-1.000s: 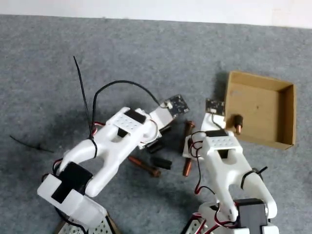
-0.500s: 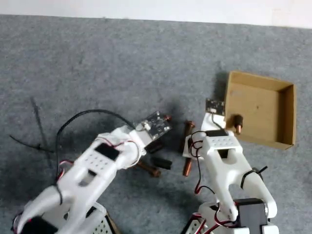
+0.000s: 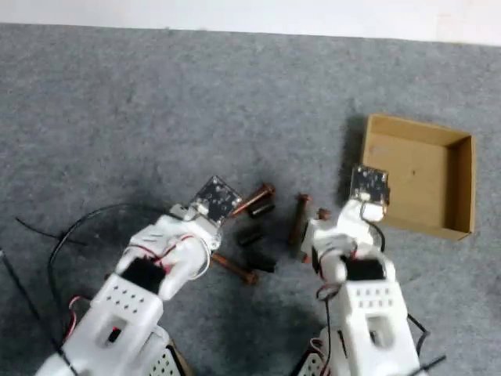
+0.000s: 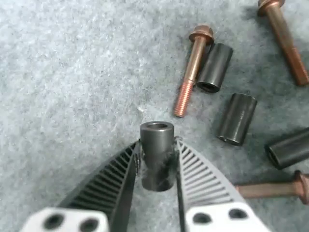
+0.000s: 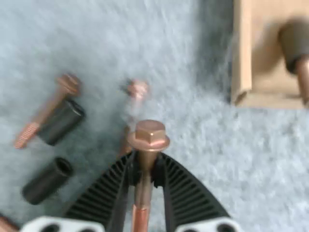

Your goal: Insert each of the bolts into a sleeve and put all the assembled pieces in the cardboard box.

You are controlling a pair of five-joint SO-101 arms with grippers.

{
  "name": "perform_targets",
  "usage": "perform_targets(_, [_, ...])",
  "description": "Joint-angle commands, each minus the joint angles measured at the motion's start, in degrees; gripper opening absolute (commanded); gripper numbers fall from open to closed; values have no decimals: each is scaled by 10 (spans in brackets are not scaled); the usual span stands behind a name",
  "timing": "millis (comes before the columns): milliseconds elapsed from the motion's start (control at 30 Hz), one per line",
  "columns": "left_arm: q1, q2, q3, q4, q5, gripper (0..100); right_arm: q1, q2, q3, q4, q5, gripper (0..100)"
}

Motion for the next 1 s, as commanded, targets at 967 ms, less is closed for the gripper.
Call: perform_targets(967, [124, -447, 160, 28, 103, 5, -168, -471, 137, -128, -32, 5])
